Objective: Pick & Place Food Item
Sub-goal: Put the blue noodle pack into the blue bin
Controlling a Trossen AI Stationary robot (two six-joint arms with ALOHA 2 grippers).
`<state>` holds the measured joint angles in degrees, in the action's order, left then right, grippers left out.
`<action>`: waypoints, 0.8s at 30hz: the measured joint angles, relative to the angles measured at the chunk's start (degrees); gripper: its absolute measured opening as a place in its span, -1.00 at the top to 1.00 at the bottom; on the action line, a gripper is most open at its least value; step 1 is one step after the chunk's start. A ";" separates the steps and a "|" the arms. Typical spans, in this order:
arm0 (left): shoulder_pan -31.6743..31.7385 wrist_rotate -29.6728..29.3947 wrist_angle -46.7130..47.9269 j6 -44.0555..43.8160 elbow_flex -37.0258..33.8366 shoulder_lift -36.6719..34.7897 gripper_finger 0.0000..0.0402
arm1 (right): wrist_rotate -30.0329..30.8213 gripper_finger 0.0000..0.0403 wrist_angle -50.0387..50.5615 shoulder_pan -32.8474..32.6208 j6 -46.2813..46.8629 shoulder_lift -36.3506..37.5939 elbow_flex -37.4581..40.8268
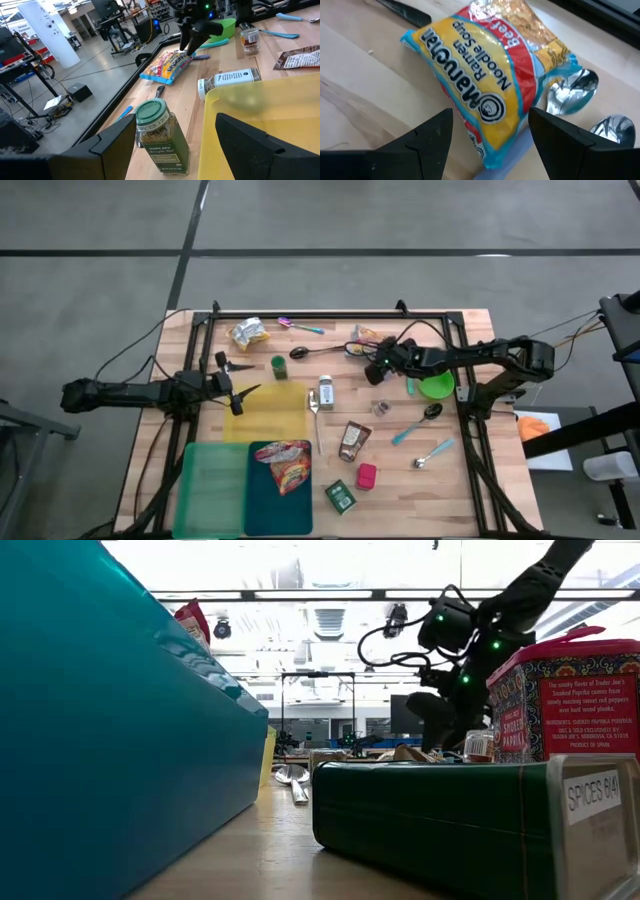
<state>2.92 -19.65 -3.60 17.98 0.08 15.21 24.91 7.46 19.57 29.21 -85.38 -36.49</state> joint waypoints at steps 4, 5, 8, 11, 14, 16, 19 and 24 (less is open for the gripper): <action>0.00 0.01 0.00 0.00 0.00 -0.01 -0.37 | -0.11 -0.28 -0.28 -0.02 0.05 0.00 0.68; 0.02 -0.01 0.00 0.00 0.00 -0.01 -0.37 | -0.11 -0.28 -0.52 -0.02 0.05 0.00 0.82; 0.00 -0.01 0.00 0.00 0.00 -0.01 -0.37 | -0.11 -0.28 -1.37 -0.02 0.09 -0.08 1.13; 0.01 -0.01 0.00 0.00 0.00 0.01 -0.37 | -0.34 -0.28 -2.79 -0.02 0.10 -1.71 1.17; 0.01 0.00 0.00 0.00 0.00 -0.01 -0.37 | -0.58 -0.28 -5.02 -0.04 -1.06 -5.09 1.22; 0.00 0.01 0.00 0.00 0.00 0.02 -0.37 | -0.57 -0.28 -6.41 -0.04 -2.47 -7.20 1.07; 0.00 0.03 0.00 0.00 0.00 0.02 -0.37 | -0.13 -0.28 -7.12 0.08 -2.67 -9.50 -0.25; 0.01 0.05 0.00 0.00 0.00 0.02 -0.37 | -0.22 -0.28 -7.23 0.68 -2.64 -10.84 -1.64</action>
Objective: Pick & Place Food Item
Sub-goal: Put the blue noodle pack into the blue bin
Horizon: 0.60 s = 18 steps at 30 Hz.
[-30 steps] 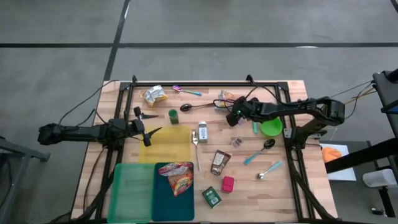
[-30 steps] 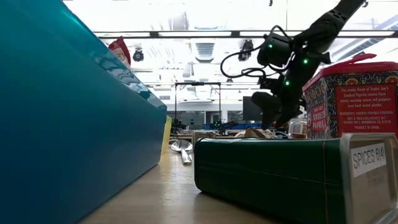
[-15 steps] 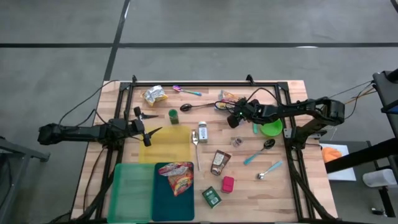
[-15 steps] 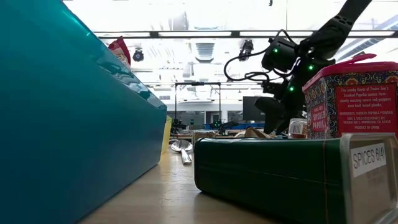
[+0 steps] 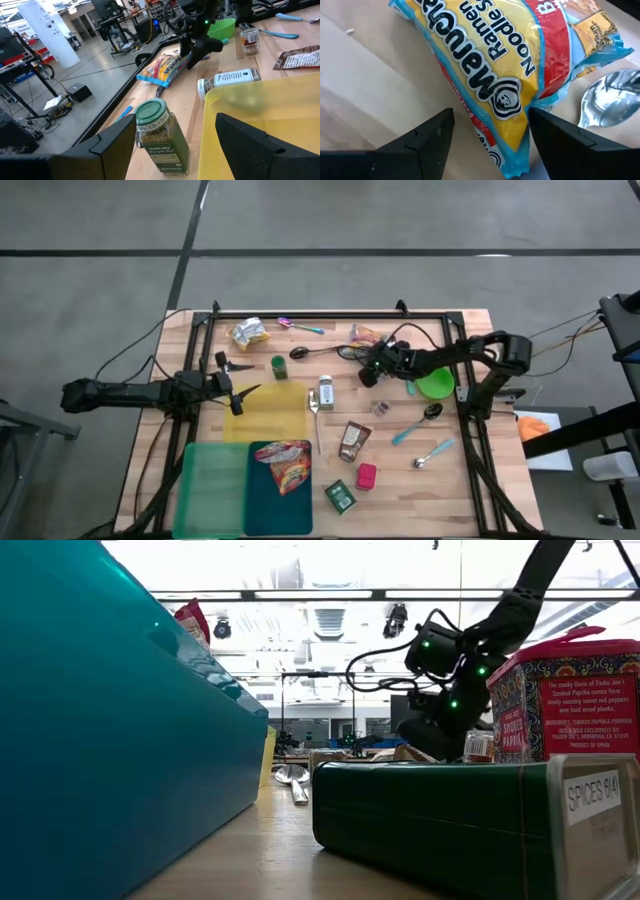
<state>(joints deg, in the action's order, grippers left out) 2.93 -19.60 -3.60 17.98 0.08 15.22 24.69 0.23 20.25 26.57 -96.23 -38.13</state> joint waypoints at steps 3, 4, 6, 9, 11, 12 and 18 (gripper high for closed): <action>-0.01 0.00 0.00 0.00 0.00 0.00 -0.37 | -0.29 -0.28 0.22 0.17 0.00 0.13 -0.23; -0.01 0.01 0.00 0.00 0.00 0.00 -0.37 | -0.31 -0.28 0.29 0.17 0.00 0.15 -0.32; -0.01 0.00 0.00 0.00 0.00 0.00 -0.37 | -0.31 -0.28 0.33 0.17 0.00 0.15 -0.35; -0.01 -0.02 0.00 0.00 0.00 -0.01 -0.37 | -0.40 -0.28 0.42 0.17 0.52 -0.03 -0.35; -0.01 -0.02 0.00 0.00 0.00 0.00 -0.37 | -0.51 -0.25 0.56 0.17 1.47 -0.15 -0.37; -0.01 -0.02 0.00 0.00 0.00 0.00 -0.37 | -0.64 -0.21 0.59 0.17 1.78 -0.15 -0.37; 0.00 -0.02 0.00 0.00 0.00 0.00 -0.37 | -1.44 0.15 0.51 0.15 1.81 -0.15 -0.37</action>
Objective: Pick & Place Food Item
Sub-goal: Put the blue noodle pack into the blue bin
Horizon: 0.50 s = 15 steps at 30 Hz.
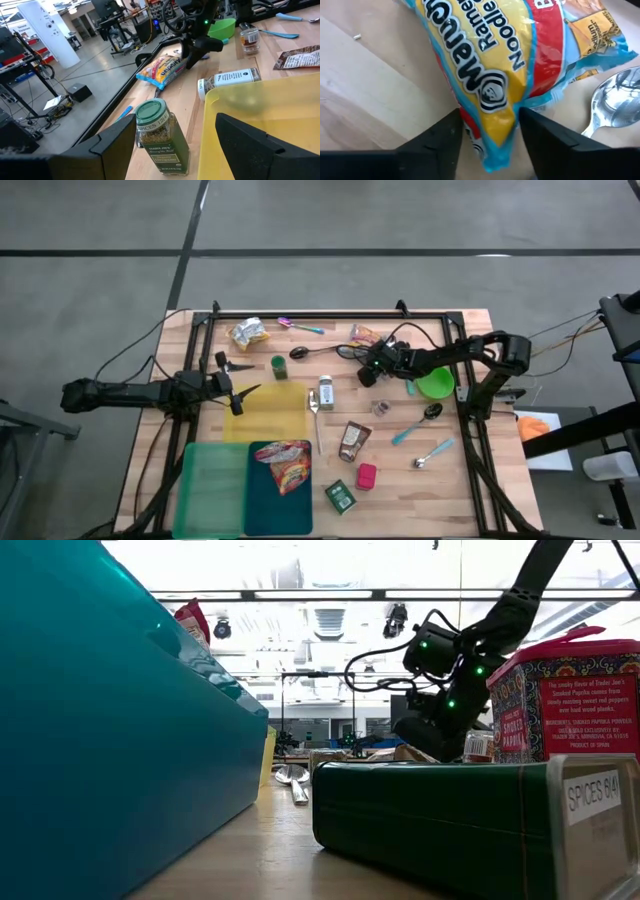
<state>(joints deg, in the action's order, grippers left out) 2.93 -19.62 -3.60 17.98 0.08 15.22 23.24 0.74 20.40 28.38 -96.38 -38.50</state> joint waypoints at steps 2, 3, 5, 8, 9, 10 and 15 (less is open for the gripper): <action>0.00 0.00 0.00 0.00 0.00 0.00 -0.37 | 0.01 0.28 0.09 0.00 0.13 0.00 0.00; -0.01 0.00 0.00 0.00 0.00 0.00 -0.37 | 0.01 0.34 0.12 0.00 0.13 0.00 0.01; -0.02 -0.02 0.00 0.00 0.00 0.00 -0.37 | 0.05 0.45 0.18 0.00 0.13 0.00 0.02; -0.02 -0.02 0.00 0.00 0.00 0.00 -0.37 | 0.30 0.61 0.34 0.00 0.12 0.00 0.04; -0.01 -0.02 0.00 0.00 0.00 0.00 -0.37 | 0.32 0.65 0.36 0.01 0.13 0.00 0.04; 0.01 -0.02 0.00 0.00 0.00 0.00 -0.37 | 0.42 0.70 0.37 0.00 0.11 0.00 0.04; 0.00 -0.02 0.00 0.00 0.00 -0.01 -0.37 | 0.66 0.87 0.38 0.02 0.11 0.00 0.07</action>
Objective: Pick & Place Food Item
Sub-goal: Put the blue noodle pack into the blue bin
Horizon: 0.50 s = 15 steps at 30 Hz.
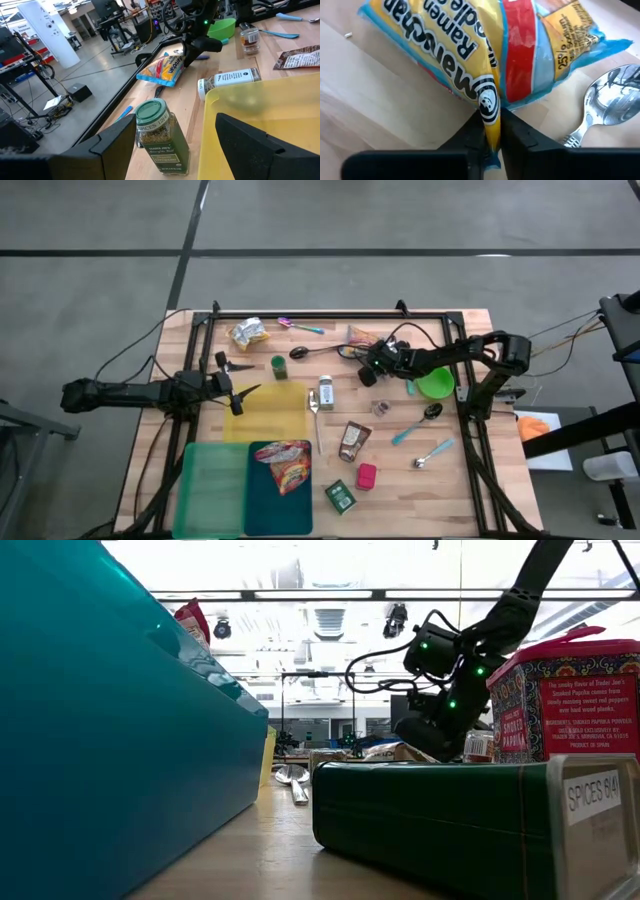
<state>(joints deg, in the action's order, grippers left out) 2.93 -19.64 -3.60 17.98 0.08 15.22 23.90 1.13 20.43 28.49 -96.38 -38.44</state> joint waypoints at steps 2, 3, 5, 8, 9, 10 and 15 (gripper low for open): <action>0.00 0.00 0.00 0.00 0.00 0.01 -0.37 | 0.02 0.89 0.00 0.00 0.00 0.00 0.00; -0.01 0.00 0.00 0.00 0.00 0.01 -0.37 | 0.02 0.89 -0.01 0.00 0.00 0.00 0.02; -0.01 0.00 0.00 0.00 0.00 0.01 -0.37 | 0.00 0.89 -0.02 0.00 0.00 0.00 0.02; -0.01 0.00 0.00 0.00 0.00 0.01 -0.37 | -0.03 0.90 0.07 0.00 0.00 0.00 -0.10; 0.01 0.00 0.00 0.00 0.00 0.01 -0.37 | -0.09 0.90 0.15 0.00 0.00 0.04 -0.15; -0.01 0.00 0.00 0.00 0.00 0.01 -0.37 | -0.19 0.90 0.17 0.00 0.00 0.15 -0.19; 0.01 0.00 0.00 0.00 0.00 0.01 -0.37 | -1.44 0.90 0.44 0.00 -0.18 1.10 -0.24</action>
<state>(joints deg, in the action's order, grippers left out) 2.94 -19.64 -3.60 17.98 0.08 15.22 22.46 1.57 20.43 28.31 -95.28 -38.68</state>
